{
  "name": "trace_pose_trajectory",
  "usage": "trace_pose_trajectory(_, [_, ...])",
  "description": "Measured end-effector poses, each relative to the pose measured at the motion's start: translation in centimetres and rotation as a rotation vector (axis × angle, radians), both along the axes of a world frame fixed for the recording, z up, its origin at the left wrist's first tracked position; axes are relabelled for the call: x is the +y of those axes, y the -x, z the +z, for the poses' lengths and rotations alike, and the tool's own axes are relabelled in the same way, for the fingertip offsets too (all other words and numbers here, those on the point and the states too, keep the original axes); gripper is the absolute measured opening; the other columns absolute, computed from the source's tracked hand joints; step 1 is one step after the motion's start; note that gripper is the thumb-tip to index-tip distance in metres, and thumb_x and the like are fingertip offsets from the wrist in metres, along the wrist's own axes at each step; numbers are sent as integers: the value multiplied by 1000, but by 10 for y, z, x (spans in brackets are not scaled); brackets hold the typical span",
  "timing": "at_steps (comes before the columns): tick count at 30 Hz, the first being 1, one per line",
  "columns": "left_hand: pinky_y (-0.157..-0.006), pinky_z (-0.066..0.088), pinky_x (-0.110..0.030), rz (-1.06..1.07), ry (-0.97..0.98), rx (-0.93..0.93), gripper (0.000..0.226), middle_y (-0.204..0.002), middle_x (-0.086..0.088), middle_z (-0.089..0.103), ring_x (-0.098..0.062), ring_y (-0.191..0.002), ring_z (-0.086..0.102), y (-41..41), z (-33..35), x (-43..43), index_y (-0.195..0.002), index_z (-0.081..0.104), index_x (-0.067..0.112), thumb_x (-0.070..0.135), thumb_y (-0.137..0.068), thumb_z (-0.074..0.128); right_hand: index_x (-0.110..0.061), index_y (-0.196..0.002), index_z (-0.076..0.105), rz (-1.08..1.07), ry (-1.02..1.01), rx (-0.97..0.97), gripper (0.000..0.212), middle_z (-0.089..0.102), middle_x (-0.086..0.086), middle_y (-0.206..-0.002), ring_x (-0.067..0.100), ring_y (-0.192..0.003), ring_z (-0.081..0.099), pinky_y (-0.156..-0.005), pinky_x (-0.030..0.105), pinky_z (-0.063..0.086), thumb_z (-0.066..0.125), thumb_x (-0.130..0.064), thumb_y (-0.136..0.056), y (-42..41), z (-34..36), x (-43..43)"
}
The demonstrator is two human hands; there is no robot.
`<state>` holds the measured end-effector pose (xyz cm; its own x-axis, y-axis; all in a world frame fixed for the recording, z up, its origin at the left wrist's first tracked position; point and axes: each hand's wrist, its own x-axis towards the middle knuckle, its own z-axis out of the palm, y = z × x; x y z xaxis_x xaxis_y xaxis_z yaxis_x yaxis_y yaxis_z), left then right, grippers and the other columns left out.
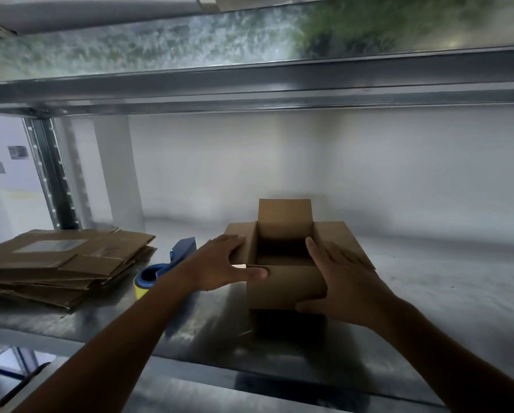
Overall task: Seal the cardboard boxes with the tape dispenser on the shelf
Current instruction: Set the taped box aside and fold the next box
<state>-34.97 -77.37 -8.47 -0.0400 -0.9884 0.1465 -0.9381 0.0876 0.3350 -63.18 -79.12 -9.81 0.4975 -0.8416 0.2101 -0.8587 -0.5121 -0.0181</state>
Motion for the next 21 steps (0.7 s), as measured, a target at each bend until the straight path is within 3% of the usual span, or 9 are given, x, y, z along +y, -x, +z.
trace_pose_trajectory(4, [-112, 36, -35, -14, 36, 131, 125, -161, 5, 34, -17, -140, 40, 3, -18, -3, -158, 29, 28, 100, -57, 47, -26, -162, 0, -12, 223, -67, 122, 24, 1, -166, 24, -148, 28, -119, 43, 23, 46, -93, -71, -1, -23, -12])
trace_pose_trajectory(7, [-106, 34, -29, -28, 32, 247, 125, -159, 6, 33, -13, -136, 40, 5, -24, -4, -158, 28, 27, 98, -57, 48, -34, -161, 0, 34, 129, -132, 116, 16, -4, -168, 21, -151, 21, -120, 43, 18, 33, -98, -70, 4, -26, -16])
trace_pose_trajectory(9, [-109, 33, -31, -24, 22, 289, 126, -161, 5, 30, -14, -139, 36, 7, -27, -5, -159, 26, 27, 97, -56, 48, -36, -160, 17, 14, 33, -244, 106, 22, -6, -166, 19, -151, 20, -120, 44, 18, 21, -96, -72, 6, -19, -15])
trace_pose_trajectory(10, [-112, 32, -33, -19, 21, 302, 127, -163, 6, 28, -15, -142, 34, 9, -27, -5, -159, 26, 28, 98, -56, 48, -35, -154, 33, -12, 17, -319, 99, 34, -5, -161, 20, -148, 27, -117, 44, 23, 21, -92, -75, 6, -15, -15])
trace_pose_trajectory(12, [-116, 30, -36, -12, 22, 344, 131, -165, 6, 24, -16, -146, 30, 13, -29, -4, -159, 25, 29, 102, -53, 46, -32, -114, 57, -84, 75, -406, 69, 56, -4, -130, 24, -132, 44, -104, 44, 35, 27, -83, -80, 5, -6, -15])
trace_pose_trajectory(14, [-116, 30, -36, -8, 18, 386, 135, -165, 6, 24, -15, -146, 31, 17, -29, -2, -159, 25, 29, 106, -50, 44, -34, -93, 52, -158, 66, -392, 55, 57, -5, -115, 24, -125, 50, -103, 45, 36, 28, -82, -82, 2, -3, -17])
trace_pose_trajectory(16, [-111, 33, -33, -9, 25, 439, 131, -164, 6, 26, -13, -140, 35, 21, -31, -1, -159, 24, 29, 102, -53, 48, -34, -129, 51, -171, -78, -416, 72, 54, 0, -139, 26, -134, 47, -113, 51, 34, 26, -84, -83, -1, -5, -21])
trace_pose_trajectory(17, [-108, 34, -30, -14, 24, 487, 128, -163, 5, 28, -11, -136, 37, 24, -33, 0, -159, 24, 29, 98, -55, 52, -34, -147, 39, -142, -142, -494, 84, 48, 0, -149, 25, -134, 48, -110, 49, 39, 28, -85, -81, -3, -8, -22])
trace_pose_trajectory(21, [-94, 50, -25, -90, -86, 865, 112, -154, 6, 41, -10, -125, 55, 35, -42, 3, -154, 25, 40, 82, -60, 69, -38, -158, 21, -70, -158, -768, 88, 46, -7, -153, 15, -120, 54, -88, 30, 44, 46, -79, -84, -8, -22, -23])
